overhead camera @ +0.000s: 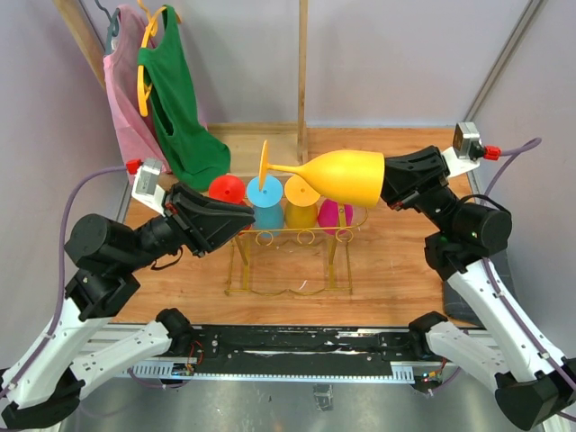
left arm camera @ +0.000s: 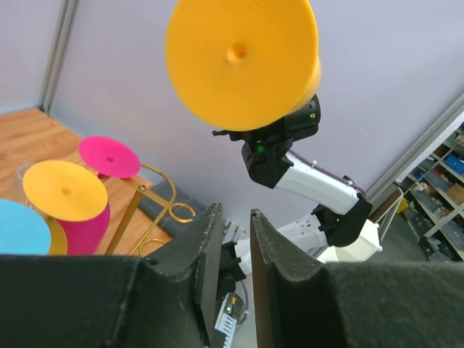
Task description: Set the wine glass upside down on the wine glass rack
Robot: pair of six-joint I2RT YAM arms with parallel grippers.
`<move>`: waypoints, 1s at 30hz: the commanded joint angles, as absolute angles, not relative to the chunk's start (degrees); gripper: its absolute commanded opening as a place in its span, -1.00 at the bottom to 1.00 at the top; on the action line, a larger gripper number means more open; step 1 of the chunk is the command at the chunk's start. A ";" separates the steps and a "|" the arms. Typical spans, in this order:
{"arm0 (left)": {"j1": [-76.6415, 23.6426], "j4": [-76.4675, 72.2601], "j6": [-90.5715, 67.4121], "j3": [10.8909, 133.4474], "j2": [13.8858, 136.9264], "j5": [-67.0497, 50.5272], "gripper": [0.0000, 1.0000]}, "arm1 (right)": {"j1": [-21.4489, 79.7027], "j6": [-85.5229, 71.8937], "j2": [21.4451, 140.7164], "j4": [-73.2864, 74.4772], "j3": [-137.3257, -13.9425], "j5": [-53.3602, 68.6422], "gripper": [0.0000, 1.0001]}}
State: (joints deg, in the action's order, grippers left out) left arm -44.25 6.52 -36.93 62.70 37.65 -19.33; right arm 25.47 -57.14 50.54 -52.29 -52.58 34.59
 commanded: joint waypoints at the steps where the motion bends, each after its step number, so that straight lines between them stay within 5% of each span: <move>1: -44.78 8.69 -33.18 64.88 37.73 -18.18 -0.47 | 24.69 -59.85 49.26 -60.04 -53.18 36.64 -0.98; 12: -44.82 5.20 -33.36 65.05 36.42 -21.28 -0.47 | 19.74 -62.92 48.71 -62.88 -52.03 37.97 -0.99; 20: -44.82 -4.67 -37.31 62.02 36.99 -27.70 -0.48 | 13.76 -87.94 62.70 -89.21 -58.01 41.31 -0.98; 30: -44.82 -12.57 -38.71 64.15 42.71 -33.47 -0.49 | 13.69 -87.58 65.79 -89.45 -60.57 43.37 -0.98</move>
